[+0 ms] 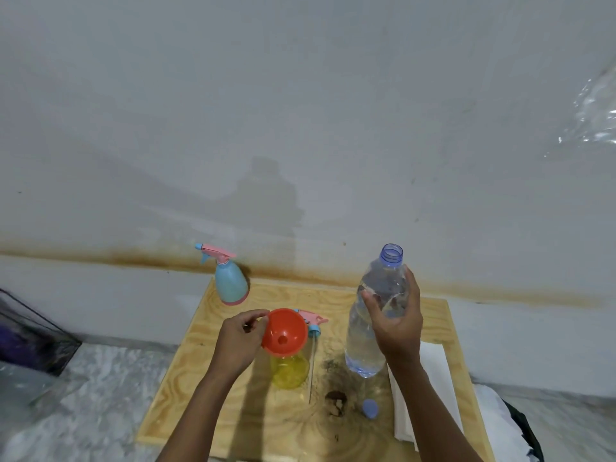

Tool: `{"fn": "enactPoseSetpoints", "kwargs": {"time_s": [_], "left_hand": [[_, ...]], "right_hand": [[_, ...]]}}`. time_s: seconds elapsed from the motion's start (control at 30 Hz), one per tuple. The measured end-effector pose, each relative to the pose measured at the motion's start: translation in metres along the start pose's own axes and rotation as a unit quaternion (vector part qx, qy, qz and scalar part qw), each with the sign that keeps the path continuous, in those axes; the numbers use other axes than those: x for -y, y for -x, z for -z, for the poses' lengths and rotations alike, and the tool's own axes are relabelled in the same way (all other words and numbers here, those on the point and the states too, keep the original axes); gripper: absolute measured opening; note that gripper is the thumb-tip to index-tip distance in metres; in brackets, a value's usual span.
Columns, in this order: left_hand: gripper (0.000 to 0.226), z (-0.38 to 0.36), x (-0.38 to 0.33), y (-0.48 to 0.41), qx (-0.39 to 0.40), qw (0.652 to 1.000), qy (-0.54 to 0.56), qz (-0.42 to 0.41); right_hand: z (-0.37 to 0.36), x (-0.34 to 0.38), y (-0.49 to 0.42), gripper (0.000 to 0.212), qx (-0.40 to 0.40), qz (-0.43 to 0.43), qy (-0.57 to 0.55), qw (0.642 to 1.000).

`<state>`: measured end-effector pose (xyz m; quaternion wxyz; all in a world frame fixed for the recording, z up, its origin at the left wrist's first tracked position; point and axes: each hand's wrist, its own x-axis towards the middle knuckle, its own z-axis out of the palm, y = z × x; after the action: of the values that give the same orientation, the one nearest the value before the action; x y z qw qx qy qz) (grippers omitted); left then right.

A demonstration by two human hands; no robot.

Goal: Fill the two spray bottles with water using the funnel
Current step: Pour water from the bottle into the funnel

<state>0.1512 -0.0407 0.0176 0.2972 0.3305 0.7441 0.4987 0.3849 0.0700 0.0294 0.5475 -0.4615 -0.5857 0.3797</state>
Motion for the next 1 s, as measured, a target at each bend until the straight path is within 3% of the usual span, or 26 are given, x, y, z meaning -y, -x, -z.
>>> {"fn": "enactPoseSetpoints", "kwargs": {"time_s": [0.23, 0.5, 1.0], "left_hand": [[0.017, 0.0, 0.002, -0.002, 0.01, 1.0, 0.003, -0.003], [0.017, -0.002, 0.007, -0.005, 0.008, 1.0, 0.01, -0.007], [0.019, -0.001, 0.011, -0.008, 0.011, 1.0, 0.012, -0.015]], "right_hand": [[0.008, 0.031, -0.005, 0.075, 0.081, 0.076, 0.031, 0.993], [0.018, 0.05, -0.001, 0.067, 0.226, 0.018, 0.035, 0.973], [0.019, 0.043, 0.027, 0.061, 0.352, -0.023, 0.114, 0.929]]}}
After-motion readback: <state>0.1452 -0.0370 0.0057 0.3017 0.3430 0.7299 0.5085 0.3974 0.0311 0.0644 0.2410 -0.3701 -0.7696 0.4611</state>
